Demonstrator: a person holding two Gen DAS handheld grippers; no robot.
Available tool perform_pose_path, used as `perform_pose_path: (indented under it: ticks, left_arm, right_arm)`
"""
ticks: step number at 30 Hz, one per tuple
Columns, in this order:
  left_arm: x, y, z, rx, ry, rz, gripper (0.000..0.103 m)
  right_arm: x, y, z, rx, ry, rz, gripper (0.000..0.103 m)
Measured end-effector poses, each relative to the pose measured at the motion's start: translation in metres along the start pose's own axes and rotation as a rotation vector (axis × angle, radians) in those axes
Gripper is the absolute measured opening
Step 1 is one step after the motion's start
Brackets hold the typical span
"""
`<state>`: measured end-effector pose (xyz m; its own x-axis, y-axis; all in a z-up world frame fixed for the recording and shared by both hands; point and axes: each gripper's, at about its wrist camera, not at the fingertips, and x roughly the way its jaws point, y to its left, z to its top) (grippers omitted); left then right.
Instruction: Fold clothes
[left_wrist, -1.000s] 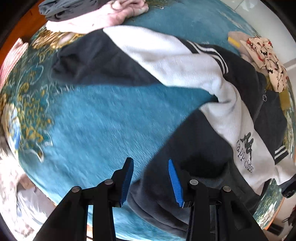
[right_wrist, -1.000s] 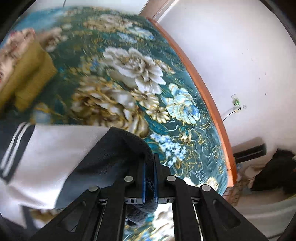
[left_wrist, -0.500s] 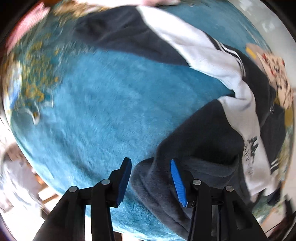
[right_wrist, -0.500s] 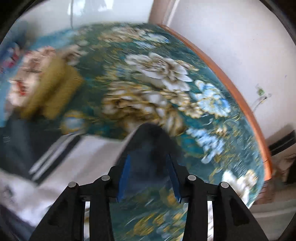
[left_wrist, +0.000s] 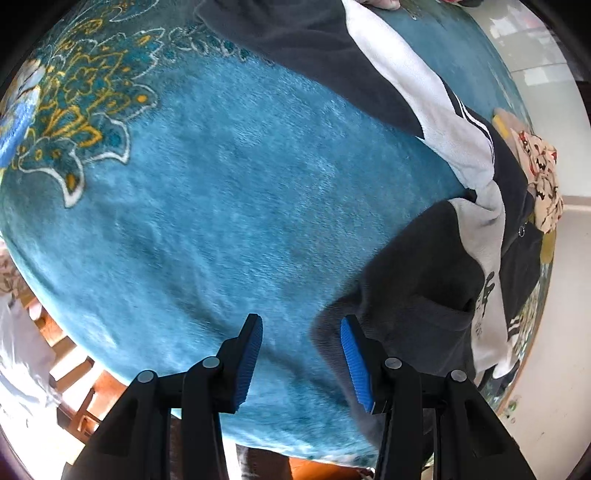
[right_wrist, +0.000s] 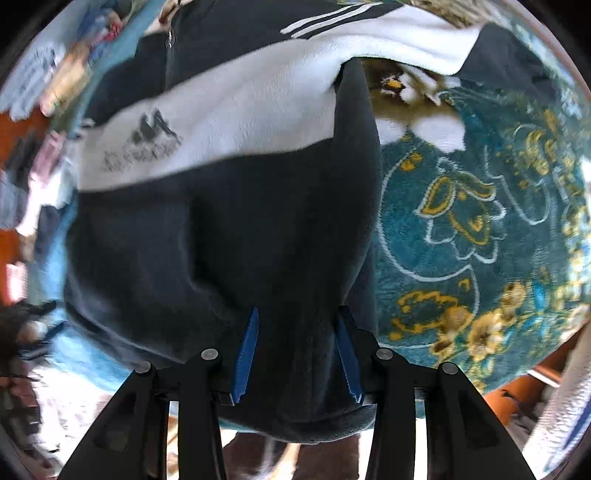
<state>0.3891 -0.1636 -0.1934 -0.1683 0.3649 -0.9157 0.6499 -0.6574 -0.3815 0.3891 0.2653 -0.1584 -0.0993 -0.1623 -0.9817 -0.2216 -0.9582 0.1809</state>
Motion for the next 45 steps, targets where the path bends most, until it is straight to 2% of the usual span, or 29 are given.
perform_pose_path:
  ticks: [1, 2, 6, 9, 12, 15, 18, 22, 24, 26, 34, 38, 41, 44, 45]
  left_arm:
    - [-0.001, 0.001, 0.0, 0.008, 0.002, -0.001, 0.048]
    - [-0.002, 0.003, 0.001, 0.015, 0.004, -0.002, 0.048]
    - [-0.004, 0.003, 0.003, 0.048, 0.008, -0.022, 0.049]
    - [-0.006, -0.001, 0.005, 0.076, 0.005, -0.055, 0.06]
    - [0.001, -0.011, 0.007, 0.091, 0.03, -0.122, 0.061]
    - [0.01, -0.027, 0.024, 0.168, 0.076, -0.17, 0.061]
    - [0.025, -0.051, 0.019, 0.249, 0.134, -0.219, 0.067]
    - [0.038, -0.075, 0.002, 0.351, 0.185, -0.259, 0.068]
    - [0.035, -0.08, -0.011, 0.43, 0.194, -0.26, 0.068]
    - [0.038, -0.086, -0.021, 0.503, 0.21, -0.217, 0.068]
    - [0.04, -0.089, -0.054, 0.635, 0.322, -0.175, 0.068]
    - [0.046, -0.088, -0.076, 0.704, 0.34, -0.116, 0.068]
    - [0.041, -0.083, -0.07, 0.654, 0.291, -0.123, 0.068]
    - [0.036, -0.08, -0.062, 0.588, 0.23, -0.139, 0.068]
    - [0.033, -0.078, -0.059, 0.566, 0.214, -0.151, 0.068]
  right_arm:
    - [-0.005, -0.003, 0.001, 0.013, -0.011, -0.004, 0.028]
    - [-0.011, -0.006, 0.002, 0.025, -0.021, -0.008, 0.009]
    - [-0.033, -0.017, 0.006, 0.076, -0.063, -0.024, 0.007]
    - [-0.047, -0.027, 0.01, 0.114, -0.091, -0.037, 0.007]
    - [-0.04, -0.047, 0.018, 0.161, -0.085, -0.059, 0.007]
    - [-0.032, -0.068, 0.025, 0.208, -0.078, -0.081, 0.007]
    - [-0.024, -0.077, 0.032, 0.23, -0.078, -0.107, 0.007]
    - [-0.018, -0.081, 0.035, 0.267, -0.072, -0.081, 0.007]
    - [-0.017, -0.08, 0.036, 0.257, -0.065, -0.071, 0.007]
    - [-0.017, -0.078, 0.036, 0.243, -0.062, -0.068, 0.008]
    - [-0.023, -0.062, 0.039, 0.235, -0.069, -0.013, 0.008]
    - [-0.02, -0.059, 0.036, 0.225, -0.056, 0.015, 0.009]
    - [-0.014, -0.052, 0.031, 0.191, -0.057, 0.044, 0.012]
    - [-0.006, -0.05, 0.025, 0.183, -0.04, 0.048, 0.03]
    - [-0.004, -0.05, 0.023, 0.189, -0.037, 0.052, 0.031]
